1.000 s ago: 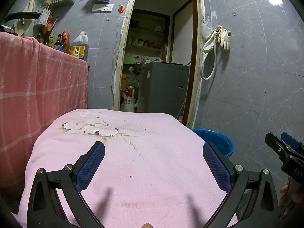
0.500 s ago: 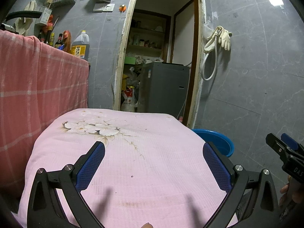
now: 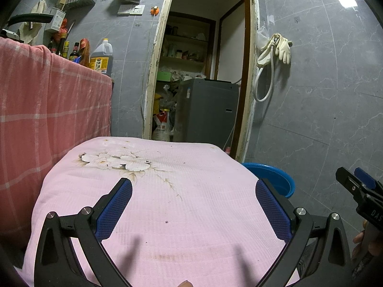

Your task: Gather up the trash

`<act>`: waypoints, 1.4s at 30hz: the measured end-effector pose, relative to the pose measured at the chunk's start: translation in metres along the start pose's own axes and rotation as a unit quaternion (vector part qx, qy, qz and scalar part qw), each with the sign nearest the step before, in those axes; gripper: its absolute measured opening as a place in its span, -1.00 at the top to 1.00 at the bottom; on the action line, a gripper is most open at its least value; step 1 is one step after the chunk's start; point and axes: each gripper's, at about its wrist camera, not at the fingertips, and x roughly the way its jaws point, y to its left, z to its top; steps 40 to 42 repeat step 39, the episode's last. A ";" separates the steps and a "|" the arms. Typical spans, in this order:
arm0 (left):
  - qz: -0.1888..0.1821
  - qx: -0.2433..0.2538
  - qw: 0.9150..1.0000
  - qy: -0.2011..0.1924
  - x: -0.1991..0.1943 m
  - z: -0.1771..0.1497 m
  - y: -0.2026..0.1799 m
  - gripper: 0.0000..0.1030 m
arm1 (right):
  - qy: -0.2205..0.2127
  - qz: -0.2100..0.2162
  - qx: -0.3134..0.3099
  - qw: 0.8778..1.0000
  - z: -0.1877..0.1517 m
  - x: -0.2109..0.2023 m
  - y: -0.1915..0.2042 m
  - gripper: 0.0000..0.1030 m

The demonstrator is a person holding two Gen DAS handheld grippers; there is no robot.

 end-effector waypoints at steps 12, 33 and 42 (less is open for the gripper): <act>0.000 0.000 1.000 0.001 0.000 0.000 0.000 -0.96 | 0.000 0.000 0.002 1.000 0.000 0.000 0.000 -1.00; 0.016 0.001 1.000 0.007 0.002 -0.003 -0.001 -0.96 | 0.001 0.000 0.002 1.000 0.001 -0.003 0.006 -1.00; 0.017 0.001 1.000 0.008 0.002 -0.002 -0.004 -0.96 | 0.002 0.001 0.003 1.000 0.003 -0.005 0.010 -1.00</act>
